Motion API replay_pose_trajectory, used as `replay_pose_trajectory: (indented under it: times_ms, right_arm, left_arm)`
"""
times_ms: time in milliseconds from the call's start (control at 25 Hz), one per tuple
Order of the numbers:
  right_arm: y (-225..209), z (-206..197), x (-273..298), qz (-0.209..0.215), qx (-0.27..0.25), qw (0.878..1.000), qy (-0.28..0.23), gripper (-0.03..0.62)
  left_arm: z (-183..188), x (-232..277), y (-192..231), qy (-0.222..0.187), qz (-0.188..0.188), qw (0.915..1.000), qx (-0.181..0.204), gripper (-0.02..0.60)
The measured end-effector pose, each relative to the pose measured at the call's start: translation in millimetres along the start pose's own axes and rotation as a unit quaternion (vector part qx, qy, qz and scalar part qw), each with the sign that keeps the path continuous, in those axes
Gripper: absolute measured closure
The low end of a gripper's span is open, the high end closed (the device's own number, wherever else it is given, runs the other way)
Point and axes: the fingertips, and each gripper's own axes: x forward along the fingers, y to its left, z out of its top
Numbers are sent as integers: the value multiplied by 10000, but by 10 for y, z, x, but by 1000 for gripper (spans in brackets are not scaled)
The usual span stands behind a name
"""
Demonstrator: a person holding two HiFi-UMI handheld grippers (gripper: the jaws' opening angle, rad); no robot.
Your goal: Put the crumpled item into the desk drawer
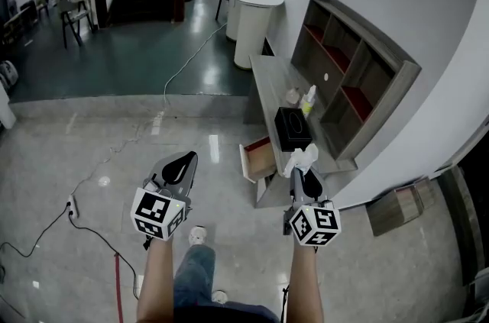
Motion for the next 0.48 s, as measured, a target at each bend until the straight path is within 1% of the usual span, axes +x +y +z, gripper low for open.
replay_pose_trajectory:
  times_ms: [120, 240, 480]
  right_arm:
    - [-63, -69, 410, 24, -53, 10000, 47, 502]
    - [-103, -156, 916, 9, -86, 9999, 107, 500]
    - [-217, -315, 1890, -118, -129, 9992, 347, 500]
  left_arm:
    - [-85, 313, 247, -14, 17, 10000, -44, 581]
    - [-177, 665, 614, -25, 48, 9999, -122, 581]
    - [-410, 1501, 1244, 181, -151, 9993, -279, 581]
